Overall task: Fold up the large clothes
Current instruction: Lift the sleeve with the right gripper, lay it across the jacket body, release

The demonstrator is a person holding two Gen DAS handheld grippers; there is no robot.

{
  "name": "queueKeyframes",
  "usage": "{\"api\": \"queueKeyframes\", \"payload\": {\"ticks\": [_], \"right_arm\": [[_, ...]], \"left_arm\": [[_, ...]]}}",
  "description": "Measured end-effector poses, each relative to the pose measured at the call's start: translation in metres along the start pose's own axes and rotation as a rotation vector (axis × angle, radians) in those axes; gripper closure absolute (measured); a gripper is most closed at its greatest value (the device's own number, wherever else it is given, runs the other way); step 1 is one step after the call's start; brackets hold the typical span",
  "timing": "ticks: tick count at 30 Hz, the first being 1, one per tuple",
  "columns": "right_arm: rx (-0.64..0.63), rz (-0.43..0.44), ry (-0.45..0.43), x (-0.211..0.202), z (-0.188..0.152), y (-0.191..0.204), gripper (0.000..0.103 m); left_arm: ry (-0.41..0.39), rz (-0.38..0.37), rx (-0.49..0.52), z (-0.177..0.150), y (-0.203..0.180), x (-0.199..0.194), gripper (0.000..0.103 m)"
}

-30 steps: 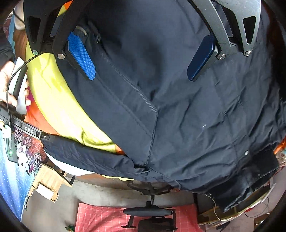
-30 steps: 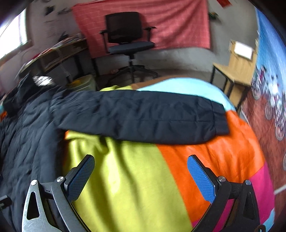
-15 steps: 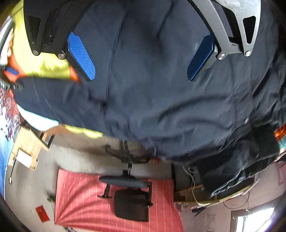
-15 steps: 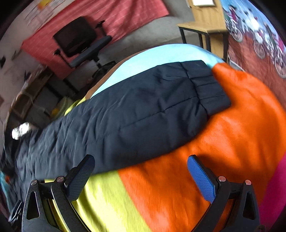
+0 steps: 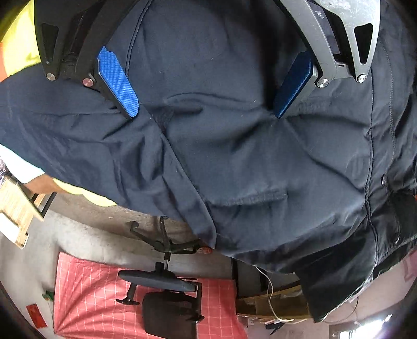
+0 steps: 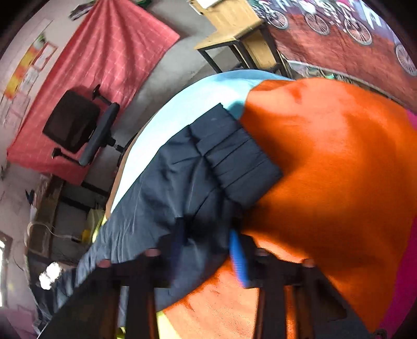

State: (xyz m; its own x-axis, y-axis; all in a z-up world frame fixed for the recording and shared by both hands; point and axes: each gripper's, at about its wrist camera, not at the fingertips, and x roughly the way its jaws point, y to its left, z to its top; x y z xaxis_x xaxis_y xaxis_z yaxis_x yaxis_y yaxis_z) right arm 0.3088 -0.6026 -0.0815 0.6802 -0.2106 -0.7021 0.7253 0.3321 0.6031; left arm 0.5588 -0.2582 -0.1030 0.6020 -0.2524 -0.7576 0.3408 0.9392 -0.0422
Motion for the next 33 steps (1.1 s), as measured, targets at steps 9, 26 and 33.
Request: {"api": "queueKeyframes", "payload": {"ticks": [9,26,33], "right_arm": [[-0.463,0.138,-0.236,-0.102,-0.014,0.126,0.097],[-1.228,0.65,-0.109,-0.168,-0.328,0.361,0.097],[-1.4,0.644,0.042,-0.124,-0.445,0.379,0.097]], "left_arm": [[-0.085,-0.065,-0.116,-0.016,0.07,-0.1,0.001],[-0.3,0.092,-0.372,-0.092,0.261,-0.277,0.001],[-0.319,0.128,-0.48,-0.122,0.302,-0.29,0.001]]}}
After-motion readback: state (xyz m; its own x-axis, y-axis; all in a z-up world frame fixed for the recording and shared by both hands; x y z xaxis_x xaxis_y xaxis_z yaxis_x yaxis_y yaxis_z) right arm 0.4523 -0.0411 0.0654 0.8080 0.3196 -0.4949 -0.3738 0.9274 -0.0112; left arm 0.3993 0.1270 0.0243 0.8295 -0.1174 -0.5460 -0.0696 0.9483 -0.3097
